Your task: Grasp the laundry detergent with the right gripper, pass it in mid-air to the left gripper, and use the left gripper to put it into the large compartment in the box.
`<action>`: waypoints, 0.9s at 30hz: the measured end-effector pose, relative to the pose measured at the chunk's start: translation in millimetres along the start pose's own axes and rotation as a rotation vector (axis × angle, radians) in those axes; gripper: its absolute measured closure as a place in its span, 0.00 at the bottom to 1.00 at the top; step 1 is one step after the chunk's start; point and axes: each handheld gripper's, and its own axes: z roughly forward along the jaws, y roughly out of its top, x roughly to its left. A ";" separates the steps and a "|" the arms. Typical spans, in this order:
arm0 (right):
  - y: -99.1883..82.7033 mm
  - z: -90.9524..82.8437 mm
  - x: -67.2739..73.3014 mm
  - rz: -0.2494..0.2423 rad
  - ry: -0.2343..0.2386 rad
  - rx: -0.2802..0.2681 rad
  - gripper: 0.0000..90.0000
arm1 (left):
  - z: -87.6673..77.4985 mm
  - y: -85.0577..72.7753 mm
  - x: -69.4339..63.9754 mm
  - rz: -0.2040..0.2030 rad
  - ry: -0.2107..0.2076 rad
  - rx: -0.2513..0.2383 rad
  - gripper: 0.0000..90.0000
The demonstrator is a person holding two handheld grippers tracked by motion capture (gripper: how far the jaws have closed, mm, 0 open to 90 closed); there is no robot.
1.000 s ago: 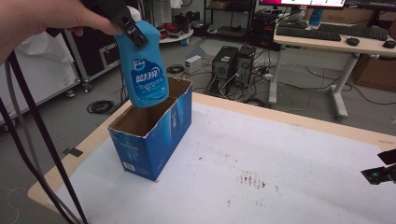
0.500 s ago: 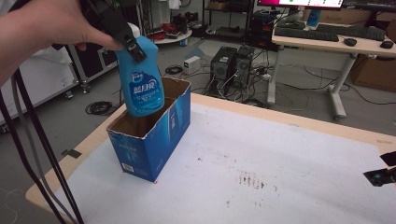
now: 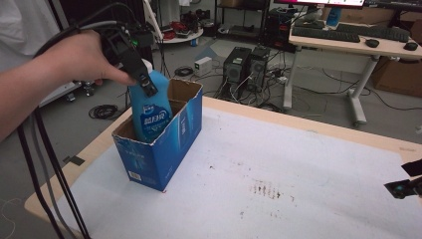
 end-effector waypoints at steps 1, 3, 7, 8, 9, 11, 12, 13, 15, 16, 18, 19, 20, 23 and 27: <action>0.0 0.0 0.3 0.002 0.001 0.002 0.19 | 3.8 -0.8 -0.6 0.002 -0.003 0.003 0.43; 0.0 0.7 0.5 0.000 0.000 0.005 0.19 | 11.4 -2.3 -1.4 0.005 -0.006 0.013 0.43; -0.4 2.0 0.6 -0.005 0.002 0.006 0.19 | 26.6 -5.6 -4.0 0.014 -0.004 0.032 0.43; -0.6 2.0 0.9 0.001 0.000 0.009 0.19 | 30.0 -6.4 -4.3 0.017 -0.003 0.040 0.43; -0.8 2.2 0.7 0.000 0.000 0.009 0.19 | 33.2 -7.1 -5.2 0.022 -0.001 0.043 0.43; -1.4 2.4 0.7 -0.002 -0.001 0.007 0.19 | 39.8 -8.6 -6.8 0.034 0.003 0.056 0.43; -1.6 2.5 0.7 -0.002 0.000 0.008 0.19 | 42.8 -9.2 -7.3 0.039 0.002 0.061 0.43; -1.7 2.5 1.1 0.002 0.000 0.012 0.19 | 45.5 -9.9 -7.8 0.043 0.002 0.062 0.43; -1.9 2.7 1.1 0.003 0.001 0.013 0.19 | 48.0 -10.5 -8.0 0.045 -0.001 0.069 0.43; -2.0 2.9 1.3 0.003 0.000 0.016 0.19 | 52.5 -11.5 -8.3 0.045 -0.006 0.076 0.43; -2.1 3.1 1.3 0.003 0.000 0.016 0.19 | 56.4 -12.4 -8.8 0.046 -0.009 0.081 0.43; -2.1 3.3 1.2 0.000 0.001 0.016 0.19 | 56.4 -12.4 -8.8 0.046 -0.009 0.081 0.43; -2.1 3.4 1.2 -0.001 -0.002 0.017 0.19 | 59.7 -13.3 -9.4 0.053 -0.012 0.085 0.43; -2.2 3.7 1.2 0.000 -0.002 0.016 0.19 | 62.8 -14.5 -9.0 0.050 -0.012 0.083 0.43; -1.9 4.5 2.2 -0.006 -0.002 0.019 0.19 | 68.9 -17.7 -9.6 0.052 -0.009 0.090 0.43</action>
